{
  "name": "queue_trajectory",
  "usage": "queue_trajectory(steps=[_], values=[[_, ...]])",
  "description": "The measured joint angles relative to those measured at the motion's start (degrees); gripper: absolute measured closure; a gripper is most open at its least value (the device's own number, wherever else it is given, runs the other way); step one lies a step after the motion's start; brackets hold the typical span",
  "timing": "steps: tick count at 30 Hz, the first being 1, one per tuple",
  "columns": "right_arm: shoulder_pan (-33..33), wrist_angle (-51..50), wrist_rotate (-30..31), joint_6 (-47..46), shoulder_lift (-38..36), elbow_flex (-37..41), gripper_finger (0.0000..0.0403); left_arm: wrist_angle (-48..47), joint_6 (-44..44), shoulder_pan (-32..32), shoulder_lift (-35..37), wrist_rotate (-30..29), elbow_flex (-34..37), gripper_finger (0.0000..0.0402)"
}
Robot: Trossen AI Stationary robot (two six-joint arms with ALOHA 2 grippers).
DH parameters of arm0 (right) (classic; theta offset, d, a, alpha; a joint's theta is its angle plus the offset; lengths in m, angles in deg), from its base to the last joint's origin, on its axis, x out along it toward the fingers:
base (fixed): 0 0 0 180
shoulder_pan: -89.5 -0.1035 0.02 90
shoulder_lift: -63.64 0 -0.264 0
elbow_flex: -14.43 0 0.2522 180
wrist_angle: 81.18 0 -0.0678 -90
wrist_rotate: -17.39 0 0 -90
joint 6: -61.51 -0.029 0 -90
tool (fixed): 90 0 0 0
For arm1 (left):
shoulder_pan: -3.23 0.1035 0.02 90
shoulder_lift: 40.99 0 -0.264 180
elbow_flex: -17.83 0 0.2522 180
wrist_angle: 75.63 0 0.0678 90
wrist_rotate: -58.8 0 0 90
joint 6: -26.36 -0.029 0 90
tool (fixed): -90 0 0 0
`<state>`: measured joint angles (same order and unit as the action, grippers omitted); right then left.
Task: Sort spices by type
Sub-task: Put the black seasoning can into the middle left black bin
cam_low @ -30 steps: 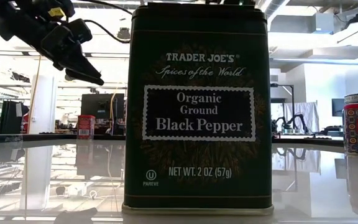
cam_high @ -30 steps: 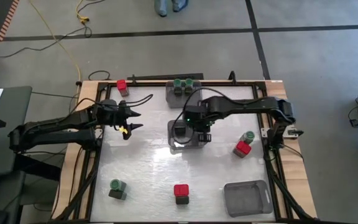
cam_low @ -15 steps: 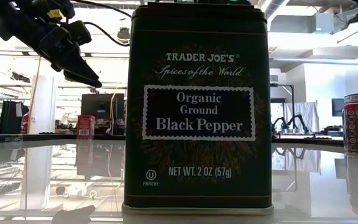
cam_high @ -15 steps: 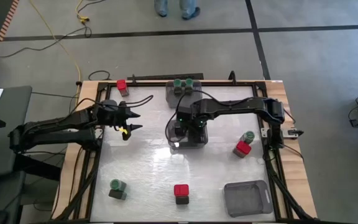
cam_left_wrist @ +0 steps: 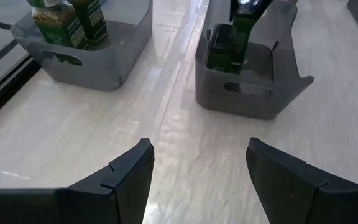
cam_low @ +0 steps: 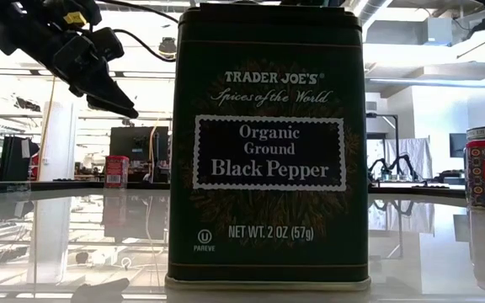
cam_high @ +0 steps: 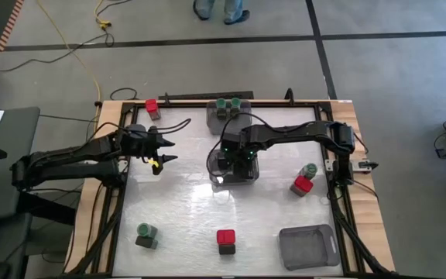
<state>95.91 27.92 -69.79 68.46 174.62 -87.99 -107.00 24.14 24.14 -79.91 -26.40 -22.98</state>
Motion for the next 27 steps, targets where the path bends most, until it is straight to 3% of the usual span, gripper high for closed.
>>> queue_trajectory(steps=[27], values=[[0.11,1.68,5.20,-0.41,0.00,1.19,0.0255,0.58,-0.26,0.00,-0.01,0.00,0.00,0.0158]])
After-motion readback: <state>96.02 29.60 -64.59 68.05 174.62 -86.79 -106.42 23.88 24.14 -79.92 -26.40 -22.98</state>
